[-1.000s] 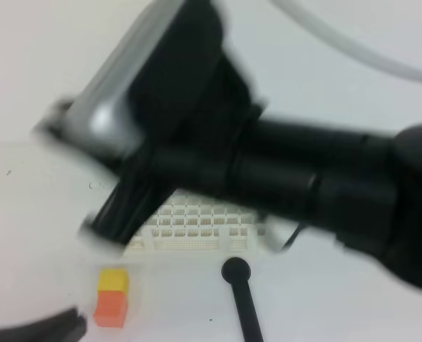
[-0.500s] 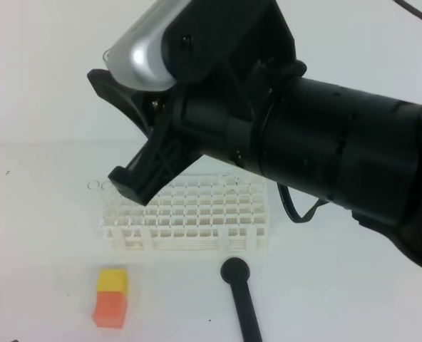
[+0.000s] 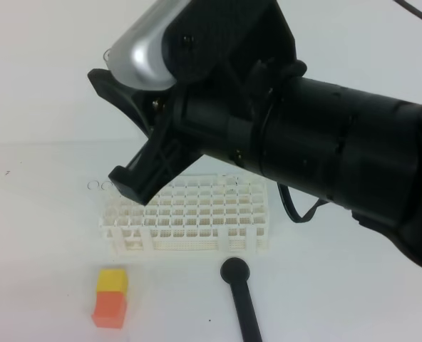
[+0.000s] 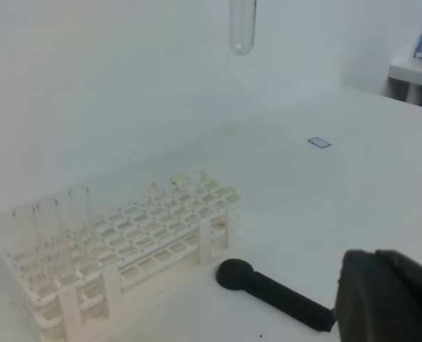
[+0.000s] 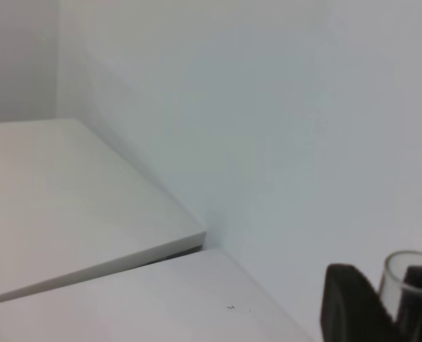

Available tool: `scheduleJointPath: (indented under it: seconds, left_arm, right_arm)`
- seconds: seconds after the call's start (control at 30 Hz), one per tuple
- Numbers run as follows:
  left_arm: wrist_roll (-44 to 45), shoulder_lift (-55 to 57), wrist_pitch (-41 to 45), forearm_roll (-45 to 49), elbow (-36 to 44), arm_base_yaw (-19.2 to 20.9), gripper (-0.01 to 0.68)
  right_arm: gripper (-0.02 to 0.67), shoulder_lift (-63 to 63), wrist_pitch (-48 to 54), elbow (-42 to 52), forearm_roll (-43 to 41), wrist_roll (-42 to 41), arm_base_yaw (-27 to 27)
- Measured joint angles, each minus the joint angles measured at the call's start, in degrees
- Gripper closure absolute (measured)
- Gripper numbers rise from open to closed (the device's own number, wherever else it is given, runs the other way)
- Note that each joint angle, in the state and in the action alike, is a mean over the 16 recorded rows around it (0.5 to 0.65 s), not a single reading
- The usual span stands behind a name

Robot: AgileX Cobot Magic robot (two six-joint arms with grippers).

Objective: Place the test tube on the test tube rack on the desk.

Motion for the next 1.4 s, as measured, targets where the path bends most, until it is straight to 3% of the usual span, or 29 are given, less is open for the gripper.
scheduleJointPath:
  seconds: [0.5, 0.7, 0.9, 1.23, 1.4]
  left_arm:
    - [0.2, 0.0, 1.5, 0.1, 0.0, 0.2, 0.673]
    - [0.4, 0.0, 1.6, 0.1, 0.0, 3.3, 0.673]
    - [0.7, 0.0, 1.7, 0.1, 0.0, 12.9, 0.673]
    - [0.6, 0.0, 1.7, 0.1, 0.0, 36.7, 0.673]
    - [0.3, 0.0, 1.7, -1.0, 0.0, 44.5, 0.673]
  right_arm:
    - [0.529, 0.0, -1.5, 0.0, 0.0, 0.0, 0.0]
    - [0.529, 0.0, -3.8, 0.0, -0.7, 0.7, -0.2]
    - [0.529, 0.0, -6.1, 0.0, -11.1, 12.0, -0.6]
    - [0.529, 0.1, -5.2, 0.0, -53.3, 57.5, -3.1]
    - [0.529, 1.4, -4.2, 0.0, -69.1, 73.9, -4.9]
